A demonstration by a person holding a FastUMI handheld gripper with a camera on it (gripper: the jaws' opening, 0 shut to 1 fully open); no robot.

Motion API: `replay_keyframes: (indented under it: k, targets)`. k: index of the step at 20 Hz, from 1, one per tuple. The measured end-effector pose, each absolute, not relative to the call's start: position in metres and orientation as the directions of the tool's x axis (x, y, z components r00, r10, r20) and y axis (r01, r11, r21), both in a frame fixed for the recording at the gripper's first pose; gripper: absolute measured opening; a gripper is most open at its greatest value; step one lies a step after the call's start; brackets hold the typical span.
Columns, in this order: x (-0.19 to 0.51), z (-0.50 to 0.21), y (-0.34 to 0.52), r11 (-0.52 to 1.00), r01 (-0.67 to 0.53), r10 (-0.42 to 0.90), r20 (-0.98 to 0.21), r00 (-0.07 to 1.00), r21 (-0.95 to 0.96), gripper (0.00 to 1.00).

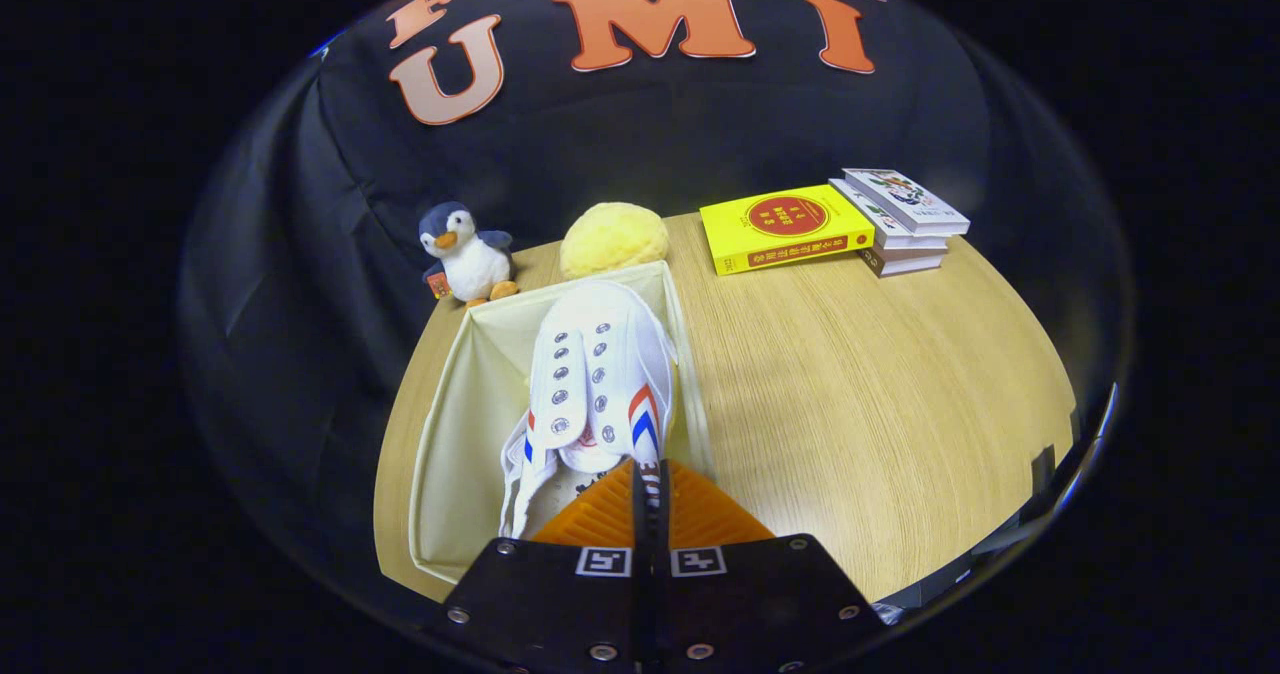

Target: Open the storage box then place both shoes into the box .Put the left shoe in first, then the right shoe, with the right side of both shoes facing outward in a uniform manner.

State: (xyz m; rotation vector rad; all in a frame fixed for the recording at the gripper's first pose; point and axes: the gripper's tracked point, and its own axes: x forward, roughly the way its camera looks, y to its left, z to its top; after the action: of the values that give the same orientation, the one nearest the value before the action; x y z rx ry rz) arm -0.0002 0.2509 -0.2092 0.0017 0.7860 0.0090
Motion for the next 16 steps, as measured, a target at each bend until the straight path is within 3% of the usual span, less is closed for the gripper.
replay_keyframes:
  k: [5,6,8,16]
  targets:
    - [0.002,-0.218,0.263,0.998,-0.048,0.015,-0.7,0.714,-0.028,0.04]
    - [0.007,-0.206,0.266,0.998,-0.057,0.02,-0.67,0.742,-0.033,0.22]
    - [0.014,-0.183,0.259,0.996,-0.058,0.001,-0.621,0.783,-0.072,0.4]
    - [0.018,-0.14,0.196,0.999,0.016,-0.038,-0.56,0.828,-0.044,0.9]
